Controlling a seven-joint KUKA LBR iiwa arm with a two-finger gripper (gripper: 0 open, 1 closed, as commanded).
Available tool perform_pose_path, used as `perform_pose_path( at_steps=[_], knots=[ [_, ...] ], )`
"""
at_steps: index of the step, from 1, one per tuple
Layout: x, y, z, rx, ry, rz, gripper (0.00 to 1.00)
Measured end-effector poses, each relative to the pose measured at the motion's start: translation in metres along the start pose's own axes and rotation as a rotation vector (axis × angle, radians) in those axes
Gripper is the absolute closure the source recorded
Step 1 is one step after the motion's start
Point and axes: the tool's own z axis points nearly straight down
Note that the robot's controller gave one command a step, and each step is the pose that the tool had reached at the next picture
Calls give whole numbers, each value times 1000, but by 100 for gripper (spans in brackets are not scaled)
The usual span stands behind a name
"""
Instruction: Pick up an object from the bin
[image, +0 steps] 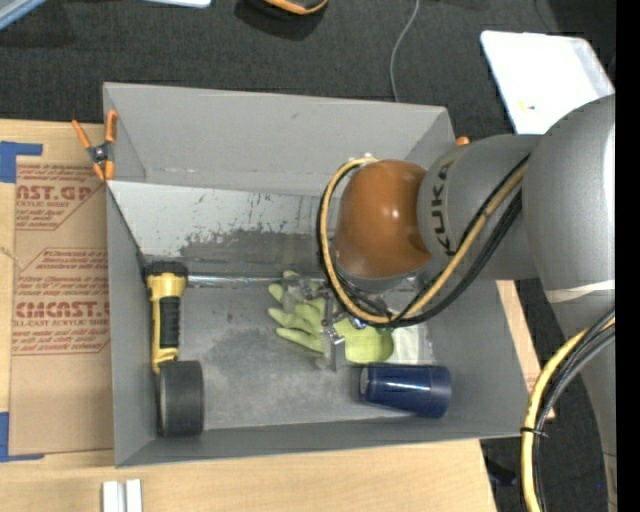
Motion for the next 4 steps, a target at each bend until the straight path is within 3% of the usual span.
perform_pose_path(
  at_steps=[1,2,3,4],
  knots=[
    [-1,-11,-9,1,-4,-231,0],
    [12,-22,-5,-1,-9,6,100],
    [12,-22,-5,-2,-9,6,100],
    [27,-15,-5,-1,-17,1,100]
  ],
)
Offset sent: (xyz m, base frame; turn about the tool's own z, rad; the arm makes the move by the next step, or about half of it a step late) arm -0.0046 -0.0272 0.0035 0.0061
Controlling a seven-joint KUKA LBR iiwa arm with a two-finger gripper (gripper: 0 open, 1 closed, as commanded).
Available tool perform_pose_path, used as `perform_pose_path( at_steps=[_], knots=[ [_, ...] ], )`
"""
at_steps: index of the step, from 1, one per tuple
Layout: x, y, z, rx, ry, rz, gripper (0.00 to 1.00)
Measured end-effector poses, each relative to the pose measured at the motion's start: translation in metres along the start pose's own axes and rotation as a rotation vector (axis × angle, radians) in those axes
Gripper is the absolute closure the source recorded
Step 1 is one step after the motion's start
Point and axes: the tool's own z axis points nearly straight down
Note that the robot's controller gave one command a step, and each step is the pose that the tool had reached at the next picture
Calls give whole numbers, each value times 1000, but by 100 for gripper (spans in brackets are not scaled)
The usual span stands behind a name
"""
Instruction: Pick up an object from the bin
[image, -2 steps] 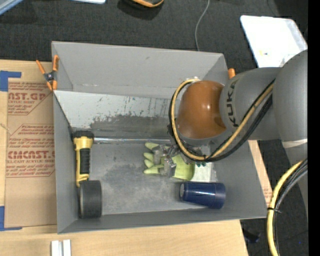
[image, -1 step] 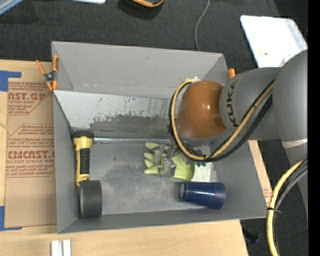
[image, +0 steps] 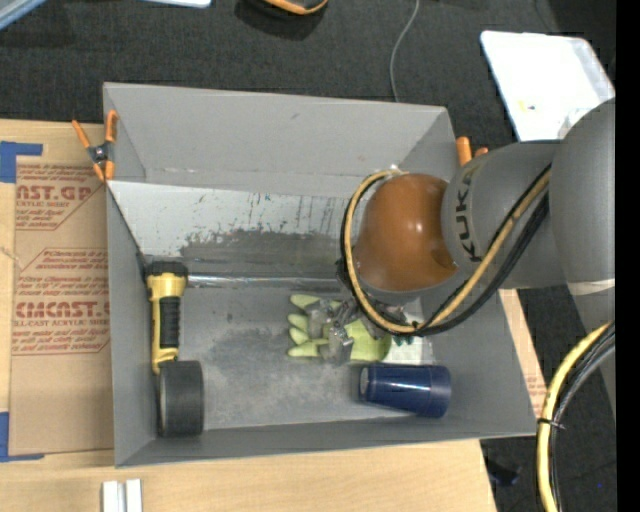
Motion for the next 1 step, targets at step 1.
perform_pose_path(
  at_steps=[1],
  knots=[
    [6,2,-1,0,1,-5,100]
  ],
)
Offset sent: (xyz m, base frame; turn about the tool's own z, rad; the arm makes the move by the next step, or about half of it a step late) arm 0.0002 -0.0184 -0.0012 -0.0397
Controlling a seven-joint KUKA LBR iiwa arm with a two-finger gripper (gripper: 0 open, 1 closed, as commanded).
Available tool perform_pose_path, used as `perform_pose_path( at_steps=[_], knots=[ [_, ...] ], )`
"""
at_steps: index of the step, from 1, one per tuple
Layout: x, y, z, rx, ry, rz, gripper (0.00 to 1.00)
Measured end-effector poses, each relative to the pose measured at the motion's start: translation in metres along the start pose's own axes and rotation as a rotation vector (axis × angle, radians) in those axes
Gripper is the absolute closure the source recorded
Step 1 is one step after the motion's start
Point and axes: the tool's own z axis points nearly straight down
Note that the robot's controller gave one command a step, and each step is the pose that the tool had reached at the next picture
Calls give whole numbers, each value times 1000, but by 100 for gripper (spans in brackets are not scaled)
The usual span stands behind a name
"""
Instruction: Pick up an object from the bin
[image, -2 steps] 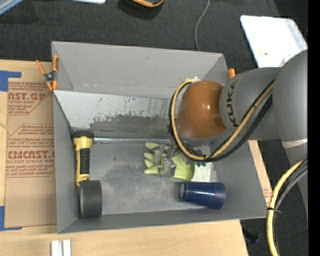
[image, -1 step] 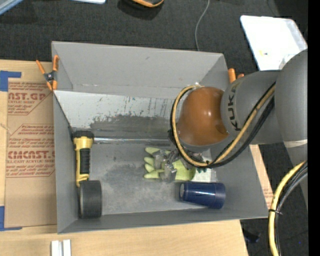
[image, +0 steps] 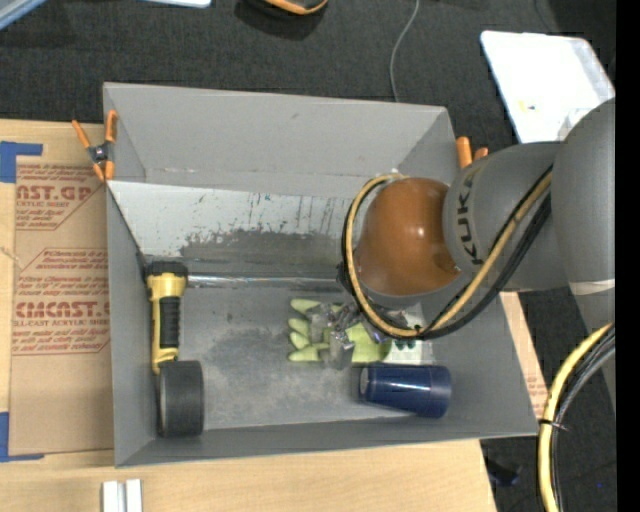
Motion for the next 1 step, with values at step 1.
perform_pose_path(
  at_steps=[1],
  knots=[
    [-1,-17,1,-2,-3,-36,100]
  ],
)
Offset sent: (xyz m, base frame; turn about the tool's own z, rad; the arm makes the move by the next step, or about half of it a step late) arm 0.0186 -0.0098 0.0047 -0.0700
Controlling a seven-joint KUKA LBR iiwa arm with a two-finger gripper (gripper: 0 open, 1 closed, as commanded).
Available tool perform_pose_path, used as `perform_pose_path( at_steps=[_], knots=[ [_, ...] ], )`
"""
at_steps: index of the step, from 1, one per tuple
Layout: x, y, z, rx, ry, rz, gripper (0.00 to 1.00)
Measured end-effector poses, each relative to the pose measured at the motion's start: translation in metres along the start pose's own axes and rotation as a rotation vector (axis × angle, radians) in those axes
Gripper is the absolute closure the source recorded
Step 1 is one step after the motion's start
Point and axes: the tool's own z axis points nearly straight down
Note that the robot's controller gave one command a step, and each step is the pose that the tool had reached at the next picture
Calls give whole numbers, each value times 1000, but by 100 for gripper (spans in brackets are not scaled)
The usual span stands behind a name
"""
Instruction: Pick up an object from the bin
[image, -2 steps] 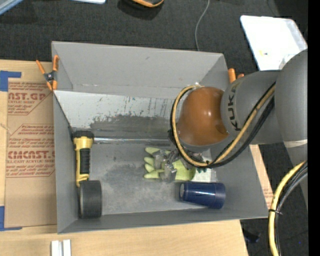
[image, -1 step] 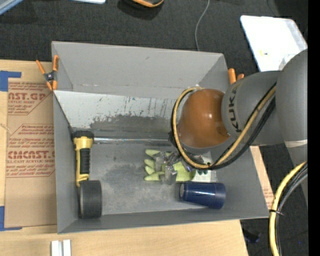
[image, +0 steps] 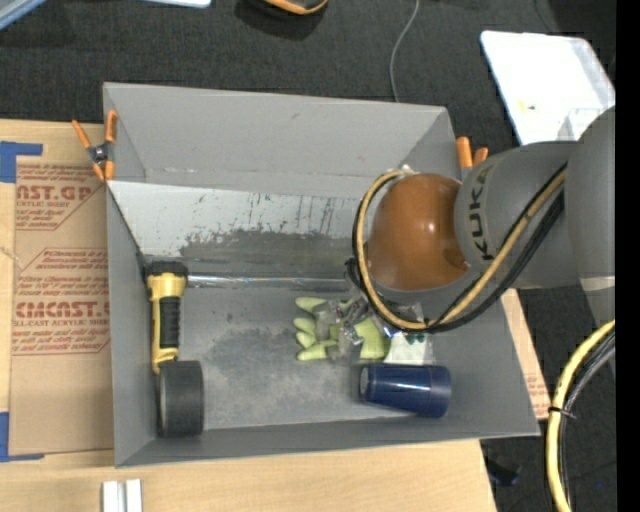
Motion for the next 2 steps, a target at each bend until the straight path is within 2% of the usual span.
perform_pose_path(
  at_steps=[1,2],
  knots=[
    [-14,1,-6,1,0,-36,100],
    [-2,-12,-1,0,-1,-47,100]
  ],
)
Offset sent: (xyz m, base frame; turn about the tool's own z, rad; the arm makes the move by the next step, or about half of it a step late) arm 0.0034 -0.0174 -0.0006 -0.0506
